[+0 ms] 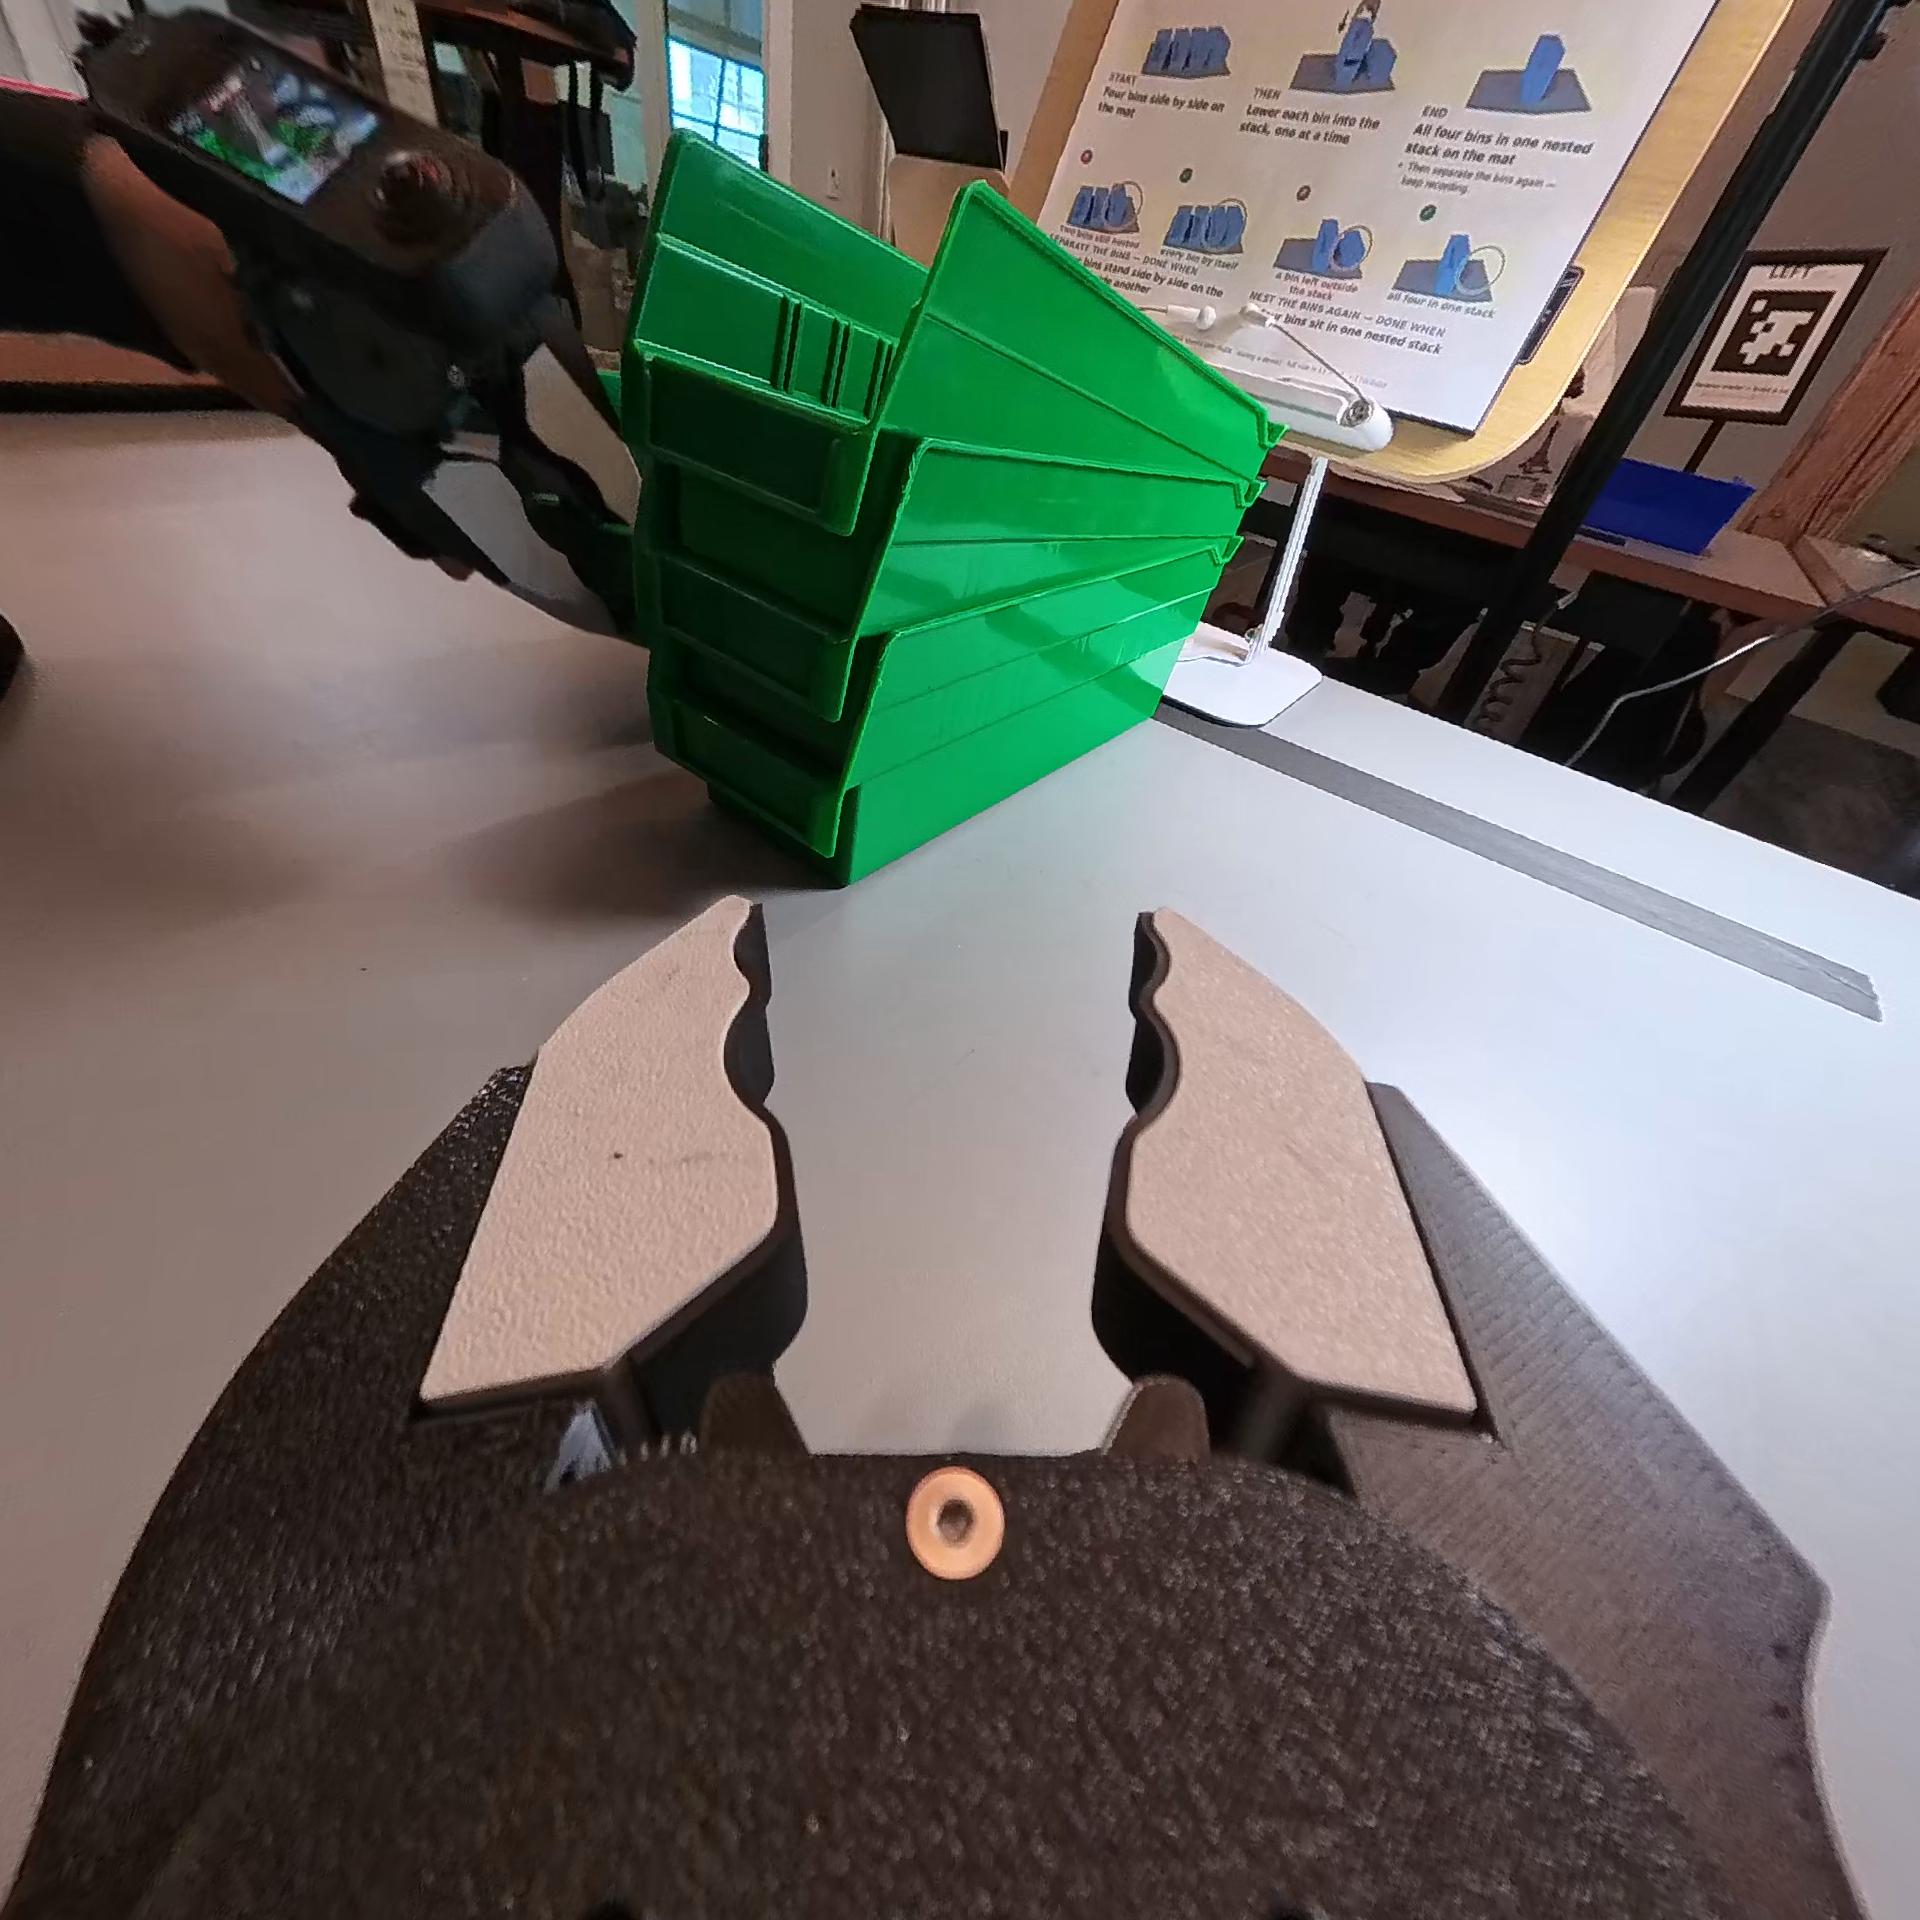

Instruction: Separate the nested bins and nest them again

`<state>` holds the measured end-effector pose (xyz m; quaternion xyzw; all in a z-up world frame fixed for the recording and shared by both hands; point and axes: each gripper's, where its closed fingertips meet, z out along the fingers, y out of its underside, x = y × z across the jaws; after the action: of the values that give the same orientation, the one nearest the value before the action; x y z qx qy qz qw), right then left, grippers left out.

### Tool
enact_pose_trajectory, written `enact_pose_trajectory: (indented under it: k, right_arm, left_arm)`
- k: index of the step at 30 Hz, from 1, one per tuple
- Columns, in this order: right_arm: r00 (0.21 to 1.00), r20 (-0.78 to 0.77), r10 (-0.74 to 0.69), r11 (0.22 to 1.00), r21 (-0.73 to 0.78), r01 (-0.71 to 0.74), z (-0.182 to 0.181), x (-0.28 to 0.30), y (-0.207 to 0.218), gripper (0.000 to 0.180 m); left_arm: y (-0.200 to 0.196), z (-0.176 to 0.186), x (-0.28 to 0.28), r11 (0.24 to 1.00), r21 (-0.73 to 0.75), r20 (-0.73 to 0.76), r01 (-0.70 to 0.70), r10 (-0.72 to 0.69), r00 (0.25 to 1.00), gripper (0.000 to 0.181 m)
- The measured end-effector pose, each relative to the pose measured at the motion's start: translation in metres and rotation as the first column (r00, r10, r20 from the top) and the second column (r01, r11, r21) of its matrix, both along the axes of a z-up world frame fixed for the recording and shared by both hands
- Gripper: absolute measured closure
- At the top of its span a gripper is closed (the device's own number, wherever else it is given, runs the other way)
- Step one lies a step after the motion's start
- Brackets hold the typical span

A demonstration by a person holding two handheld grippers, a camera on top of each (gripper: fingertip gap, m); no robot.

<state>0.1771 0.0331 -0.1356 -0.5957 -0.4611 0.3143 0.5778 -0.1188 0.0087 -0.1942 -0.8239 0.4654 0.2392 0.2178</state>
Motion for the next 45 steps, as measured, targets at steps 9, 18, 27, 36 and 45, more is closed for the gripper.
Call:
enact_pose_trajectory:
  k: [9,18,27,36,45]
  right_arm:
    - [1.0,0.031,0.004,1.0,0.023,-0.004,-0.002,-0.003,-0.002,0.114]
    - [0.993,0.102,0.067,0.992,0.097,-0.077,0.015,-0.03,-0.017,0.114]
    - [0.922,0.358,0.146,0.912,0.313,-0.265,0.062,-0.098,-0.041,0.116]
    - [0.652,0.756,0.054,0.784,0.372,-0.497,0.044,-0.172,-0.023,0.121]
    - [0.485,0.874,-0.029,0.797,0.313,-0.516,0.016,-0.184,0.003,0.146]
  left_arm:
    - [0.006,-0.02,-0.003,0.997,0.071,0.018,0.005,-0.006,1.0,0.143]
    - [-0.03,0.037,0.049,0.935,0.325,0.612,-0.145,-0.091,0.785,0.131]
    - [-0.095,0.072,0.057,0.864,0.342,0.871,-0.37,-0.143,0.47,0.128]
    - [-0.123,0.054,0.05,0.834,0.32,0.892,-0.449,-0.106,0.439,0.131]
    - [-0.139,0.065,0.043,0.78,0.364,0.895,-0.509,-0.141,0.424,0.13]
